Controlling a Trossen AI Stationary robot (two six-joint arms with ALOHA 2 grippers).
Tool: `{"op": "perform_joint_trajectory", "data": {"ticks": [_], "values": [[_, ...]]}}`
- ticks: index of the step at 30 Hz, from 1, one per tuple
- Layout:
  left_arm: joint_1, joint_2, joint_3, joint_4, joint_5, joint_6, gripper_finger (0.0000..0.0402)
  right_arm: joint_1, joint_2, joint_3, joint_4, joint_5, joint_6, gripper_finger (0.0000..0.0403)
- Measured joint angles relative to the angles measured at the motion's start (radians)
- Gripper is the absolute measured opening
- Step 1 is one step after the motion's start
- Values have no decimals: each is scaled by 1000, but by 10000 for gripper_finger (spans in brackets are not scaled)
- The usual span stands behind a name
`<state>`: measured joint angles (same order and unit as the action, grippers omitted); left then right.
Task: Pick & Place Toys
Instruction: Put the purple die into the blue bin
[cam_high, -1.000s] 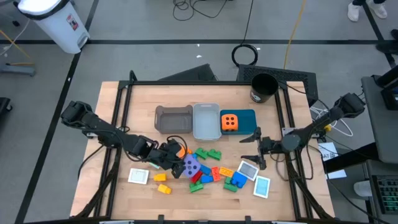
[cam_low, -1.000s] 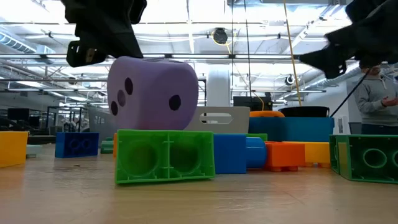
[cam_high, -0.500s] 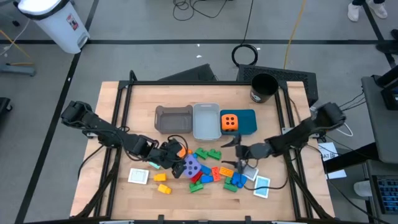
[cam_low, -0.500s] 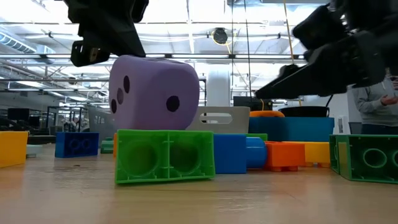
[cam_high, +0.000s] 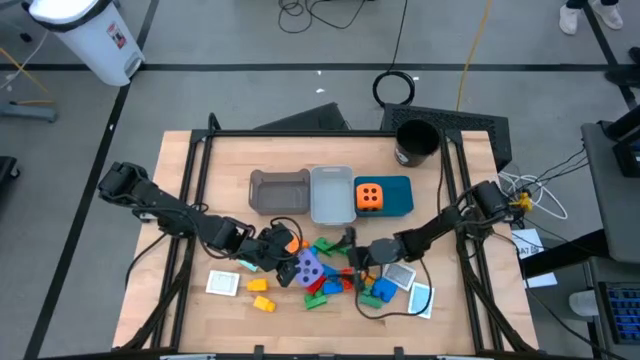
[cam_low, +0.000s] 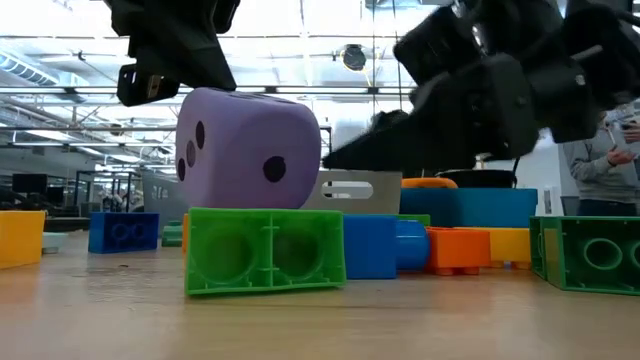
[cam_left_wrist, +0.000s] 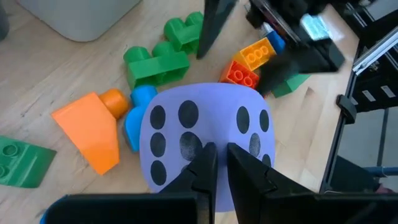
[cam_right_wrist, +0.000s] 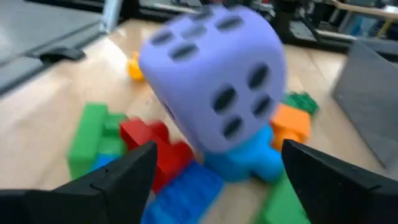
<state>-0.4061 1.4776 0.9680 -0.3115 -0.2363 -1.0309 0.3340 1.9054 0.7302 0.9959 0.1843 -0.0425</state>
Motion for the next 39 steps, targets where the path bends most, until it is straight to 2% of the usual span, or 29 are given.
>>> {"op": "perform_joint_trajectory", "data": {"ticks": [7,13,17,24,30,39], "values": [[1,0,0,3,0,6,34,0,84,130,-14,-3,-37,383],[9,-3,1,28,1,25,35,-5,126,202,-24,51,-108,383],[10,-3,2,37,-4,32,35,-6,126,208,-29,45,-140,343],[11,-4,2,38,0,43,35,-3,119,208,-29,47,-183,230],[11,-3,2,93,2,70,35,2,118,208,-23,49,-231,204],[14,-6,0,258,9,171,35,11,66,211,-77,51,-260,198]]}}
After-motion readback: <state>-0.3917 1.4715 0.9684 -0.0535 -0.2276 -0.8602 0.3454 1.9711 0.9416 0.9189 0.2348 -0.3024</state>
